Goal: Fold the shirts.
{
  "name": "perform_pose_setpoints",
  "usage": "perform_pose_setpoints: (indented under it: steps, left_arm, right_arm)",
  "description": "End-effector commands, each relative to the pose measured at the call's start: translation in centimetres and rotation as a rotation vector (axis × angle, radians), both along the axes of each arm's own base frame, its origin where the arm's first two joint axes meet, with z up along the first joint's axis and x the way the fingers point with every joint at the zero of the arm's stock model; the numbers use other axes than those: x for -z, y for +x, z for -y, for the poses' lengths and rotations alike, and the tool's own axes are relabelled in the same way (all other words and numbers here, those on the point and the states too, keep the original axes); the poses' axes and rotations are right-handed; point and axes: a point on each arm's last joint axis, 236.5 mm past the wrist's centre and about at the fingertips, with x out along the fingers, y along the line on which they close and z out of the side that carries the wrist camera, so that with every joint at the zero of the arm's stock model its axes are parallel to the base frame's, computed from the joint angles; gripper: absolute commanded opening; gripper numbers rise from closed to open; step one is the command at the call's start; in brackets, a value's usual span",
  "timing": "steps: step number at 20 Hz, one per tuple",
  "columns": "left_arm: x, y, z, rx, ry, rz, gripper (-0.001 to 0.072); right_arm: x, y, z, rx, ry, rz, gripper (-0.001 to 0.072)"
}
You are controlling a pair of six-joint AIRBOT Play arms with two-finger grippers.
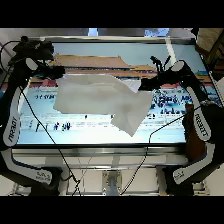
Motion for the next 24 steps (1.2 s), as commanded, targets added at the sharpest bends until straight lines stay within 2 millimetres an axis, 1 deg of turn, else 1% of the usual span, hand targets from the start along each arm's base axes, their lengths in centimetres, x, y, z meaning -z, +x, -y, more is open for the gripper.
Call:
perform_pose_setpoints:
  steps: [1,2,4,5,6,9,11,14,16,17,18,19,20,22,24]
  left_arm:
    - [2.6,-0.5,-0.7,-0.012,0.03,-0.071,0.0014]
    - [3.8,-0.8,-0.7,-0.008,0.027,-0.106,0.0014]
    - [6.2,-1.5,-0.6,0.0,0.025,-0.174,0.0014]
    - [7.0,-1.8,-0.6,0.003,0.027,-0.196,0.0014]
    - [7.3,-1.8,-0.8,-0.008,0.03,-0.201,0.0014]
    - [6.5,-0.4,-2.3,-0.073,0.061,-0.143,0.0013]
    - [5.7,0.7,-2.9,-0.106,0.05,-0.092,0.0013]
    - [4.3,2.4,-3.7,-0.162,0.027,-0.012,0.0013]
    - [2.7,3.7,-4.1,-0.184,0.016,0.05,0.0013]
    - [2.0,4.0,-4.1,-0.187,0.012,0.063,0.0013]
    - [1.8,3.9,-4.0,-0.184,0.012,0.058,0.0013]
    - [2.4,3.3,-3.9,-0.178,0.014,0.022,0.0013]
    - [3.3,2.4,-4.0,-0.168,0.027,-0.026,0.0013]
    - [5.6,0.6,-4.4,-0.15,0.067,-0.133,0.0013]
    - [7.5,-0.6,-4.4,-0.142,0.074,-0.208,0.0013]
  right_arm:
    - [1.9,-0.3,1.5,0.021,-0.078,-0.027,0.0024]
    - [2.4,0.0,2.4,0.041,-0.118,-0.025,0.0024]
    - [2.9,1.2,4.4,0.095,-0.188,0.007,0.0023]
    - [2.9,1.8,5.1,0.123,-0.194,0.025,0.0023]
    - [2.6,2.6,5.7,0.167,-0.183,0.042,0.0023]
    - [1.5,4.4,7.7,0.278,-0.098,0.068,0.0023]
    - [1.2,4.9,9.1,0.323,-0.075,0.073,0.0023]
    - [0.4,6.1,10.4,0.373,-0.049,0.115,0.0023]
    - [-1.1,7.5,10.7,0.386,-0.049,0.172,0.0022]
    - [-1.9,8.0,10.8,0.388,-0.048,0.196,0.0022]
    - [-2.3,8.1,10.7,0.384,-0.045,0.201,0.0022]
    - [-2.2,7.6,10.2,0.367,-0.037,0.181,0.0022]
    - [-1.8,6.8,9.7,0.342,-0.038,0.149,0.0022]
    - [-0.8,5.3,9.0,0.28,-0.061,0.095,0.0022]
    - [0.2,4.4,8.1,0.242,-0.071,0.056,0.0022]
